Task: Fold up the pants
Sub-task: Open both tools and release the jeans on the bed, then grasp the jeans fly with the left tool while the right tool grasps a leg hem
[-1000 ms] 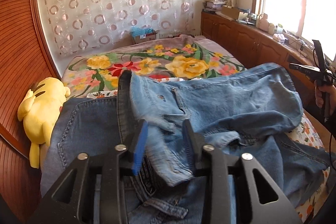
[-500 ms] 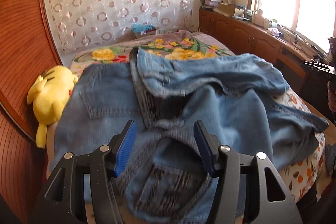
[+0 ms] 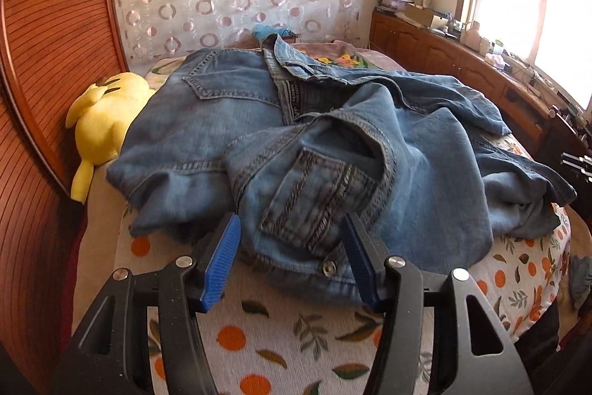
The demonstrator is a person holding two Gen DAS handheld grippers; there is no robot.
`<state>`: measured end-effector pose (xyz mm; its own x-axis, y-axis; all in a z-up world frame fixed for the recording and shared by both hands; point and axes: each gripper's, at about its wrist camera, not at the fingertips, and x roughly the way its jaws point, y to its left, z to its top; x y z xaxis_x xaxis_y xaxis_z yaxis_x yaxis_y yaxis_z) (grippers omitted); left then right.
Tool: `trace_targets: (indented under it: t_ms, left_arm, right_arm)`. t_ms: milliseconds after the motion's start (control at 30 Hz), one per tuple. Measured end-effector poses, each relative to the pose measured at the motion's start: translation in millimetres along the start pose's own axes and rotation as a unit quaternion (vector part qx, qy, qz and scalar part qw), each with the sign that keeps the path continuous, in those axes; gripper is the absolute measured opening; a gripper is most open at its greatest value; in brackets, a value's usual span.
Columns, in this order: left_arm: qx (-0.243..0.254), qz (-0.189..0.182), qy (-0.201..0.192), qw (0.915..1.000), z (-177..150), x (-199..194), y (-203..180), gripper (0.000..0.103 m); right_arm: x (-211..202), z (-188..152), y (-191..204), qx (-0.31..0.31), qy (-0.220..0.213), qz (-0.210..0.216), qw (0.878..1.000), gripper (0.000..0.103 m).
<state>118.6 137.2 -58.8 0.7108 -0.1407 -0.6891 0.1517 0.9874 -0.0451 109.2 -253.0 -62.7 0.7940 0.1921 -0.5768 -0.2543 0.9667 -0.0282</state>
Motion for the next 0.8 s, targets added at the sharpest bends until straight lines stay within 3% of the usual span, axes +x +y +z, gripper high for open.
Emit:
trace_targets:
  t_ms: [233, 433, 800]
  left_arm:
    - [-0.017, -0.010, -0.005, 0.9998, -19.0, -14.3, -6.5, 0.058]
    - [-0.018, -0.014, -0.001, 0.9997, -27.8, -18.2, -10.8, 0.058]
    - [-0.021, 0.002, 0.000, 0.9998, -28.2, -18.4, 1.1, 0.058]
  right_arm:
    - [-32.6, -33.0, 18.3, 0.013, 0.003, 0.016, 1.000, 0.041]
    - [-20.2, -48.5, 31.0, 0.011, 0.035, 0.033, 0.999, 0.041]
    - [4.9, -56.6, 33.4, -0.011, 0.067, 0.024, 0.997, 0.042]
